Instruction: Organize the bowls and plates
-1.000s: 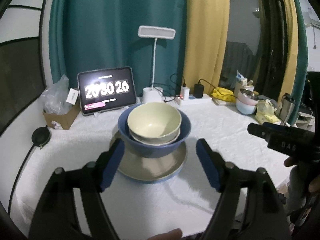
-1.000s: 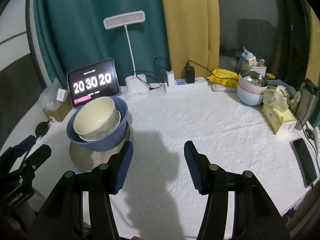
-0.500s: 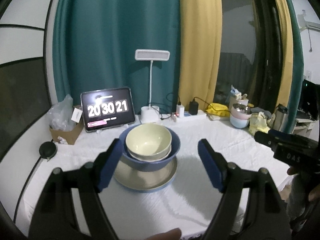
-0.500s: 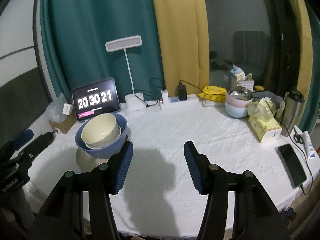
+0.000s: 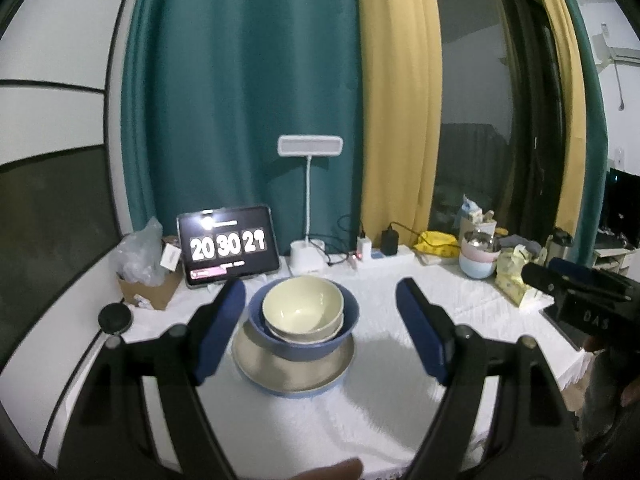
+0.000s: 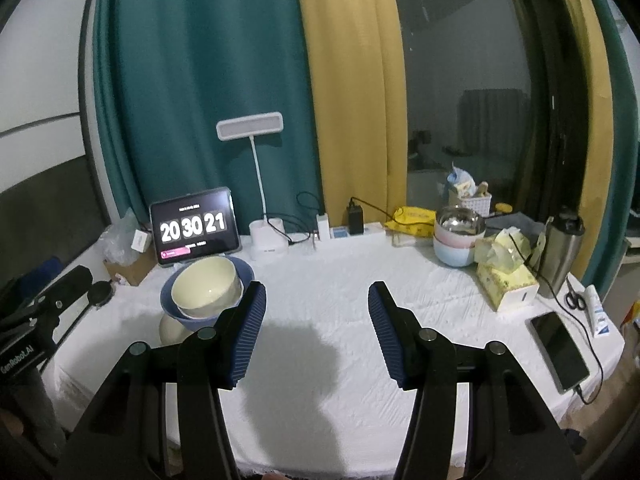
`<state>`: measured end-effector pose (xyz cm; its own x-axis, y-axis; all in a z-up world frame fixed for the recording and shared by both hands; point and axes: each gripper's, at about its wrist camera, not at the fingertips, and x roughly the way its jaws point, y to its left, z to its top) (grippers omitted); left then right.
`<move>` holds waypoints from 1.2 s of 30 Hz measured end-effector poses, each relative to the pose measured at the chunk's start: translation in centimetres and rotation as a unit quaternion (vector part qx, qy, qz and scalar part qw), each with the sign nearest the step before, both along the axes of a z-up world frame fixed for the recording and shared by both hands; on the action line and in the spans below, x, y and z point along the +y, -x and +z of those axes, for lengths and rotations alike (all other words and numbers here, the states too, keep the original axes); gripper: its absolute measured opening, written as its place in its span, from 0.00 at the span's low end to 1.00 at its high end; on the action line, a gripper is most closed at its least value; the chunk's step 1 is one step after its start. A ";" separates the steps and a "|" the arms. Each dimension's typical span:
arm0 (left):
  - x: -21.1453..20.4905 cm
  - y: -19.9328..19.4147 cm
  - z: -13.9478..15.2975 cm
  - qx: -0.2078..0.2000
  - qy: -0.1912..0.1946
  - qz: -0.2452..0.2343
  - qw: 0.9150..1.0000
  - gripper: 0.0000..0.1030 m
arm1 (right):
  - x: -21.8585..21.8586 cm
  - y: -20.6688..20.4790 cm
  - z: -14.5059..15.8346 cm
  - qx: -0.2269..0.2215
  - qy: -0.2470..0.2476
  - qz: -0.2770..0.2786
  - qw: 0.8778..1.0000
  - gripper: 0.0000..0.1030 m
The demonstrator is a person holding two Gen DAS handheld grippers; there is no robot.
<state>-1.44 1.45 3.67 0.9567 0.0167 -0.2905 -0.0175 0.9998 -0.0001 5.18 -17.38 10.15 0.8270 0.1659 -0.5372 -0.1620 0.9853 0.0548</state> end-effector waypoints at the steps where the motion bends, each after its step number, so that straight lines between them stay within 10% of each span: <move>1: 0.0 0.3 0.3 -0.005 -0.002 0.001 1.000 0.77 | 0.0 0.2 0.3 -0.003 0.001 0.001 1.000 0.55; 36: 2.7 1.8 5.6 -0.055 0.008 0.030 0.998 0.77 | 1.5 3.1 6.4 -0.071 0.028 -0.001 0.997 0.56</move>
<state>-3.29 4.11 9.31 0.9804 0.0712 -0.1839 -0.0763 0.9969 -0.0207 2.10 -15.88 16.57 0.8958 0.1365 -0.4230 -0.1615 0.9866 -0.0237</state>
